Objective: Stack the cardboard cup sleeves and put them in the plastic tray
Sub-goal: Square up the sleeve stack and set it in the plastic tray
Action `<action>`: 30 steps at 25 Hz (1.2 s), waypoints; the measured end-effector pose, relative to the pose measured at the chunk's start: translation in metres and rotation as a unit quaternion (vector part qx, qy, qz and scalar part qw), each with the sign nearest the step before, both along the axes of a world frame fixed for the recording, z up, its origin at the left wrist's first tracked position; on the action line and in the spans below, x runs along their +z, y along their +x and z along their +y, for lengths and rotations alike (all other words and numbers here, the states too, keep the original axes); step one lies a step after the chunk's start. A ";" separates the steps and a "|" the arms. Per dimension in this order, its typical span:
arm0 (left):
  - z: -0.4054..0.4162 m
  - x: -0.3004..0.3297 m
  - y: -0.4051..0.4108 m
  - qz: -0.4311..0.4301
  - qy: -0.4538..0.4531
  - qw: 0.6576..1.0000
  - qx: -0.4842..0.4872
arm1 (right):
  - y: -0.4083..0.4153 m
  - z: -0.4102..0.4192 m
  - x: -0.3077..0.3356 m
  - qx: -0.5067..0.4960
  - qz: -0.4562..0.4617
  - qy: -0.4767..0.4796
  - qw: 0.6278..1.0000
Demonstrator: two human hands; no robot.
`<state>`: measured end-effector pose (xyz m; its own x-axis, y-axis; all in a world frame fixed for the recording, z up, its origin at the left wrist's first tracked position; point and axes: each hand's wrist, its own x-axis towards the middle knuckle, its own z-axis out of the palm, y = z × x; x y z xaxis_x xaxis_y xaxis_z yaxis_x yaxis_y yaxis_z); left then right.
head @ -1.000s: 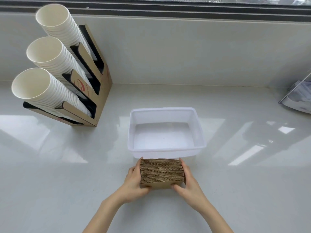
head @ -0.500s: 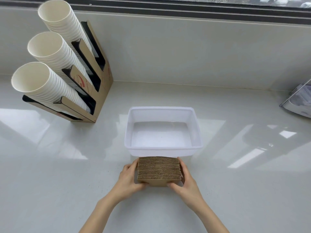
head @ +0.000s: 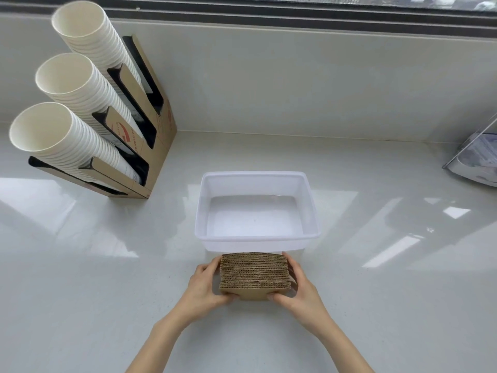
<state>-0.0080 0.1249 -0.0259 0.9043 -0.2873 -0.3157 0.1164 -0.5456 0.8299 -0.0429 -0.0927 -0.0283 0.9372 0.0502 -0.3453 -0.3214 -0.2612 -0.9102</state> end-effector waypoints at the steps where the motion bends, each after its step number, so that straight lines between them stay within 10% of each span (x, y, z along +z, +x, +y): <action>1: 0.001 0.002 -0.001 0.008 -0.008 1.000 -0.004 | 0.000 -0.001 0.003 0.002 0.004 0.004 1.000; 18: -0.003 0.076 0.014 0.076 -0.323 0.942 0.045 | 0.028 0.005 0.088 0.022 0.029 0.097 0.995; 30: 0.002 0.082 0.057 0.070 -0.328 0.938 0.086 | 0.054 0.015 0.108 0.095 0.096 -0.005 0.991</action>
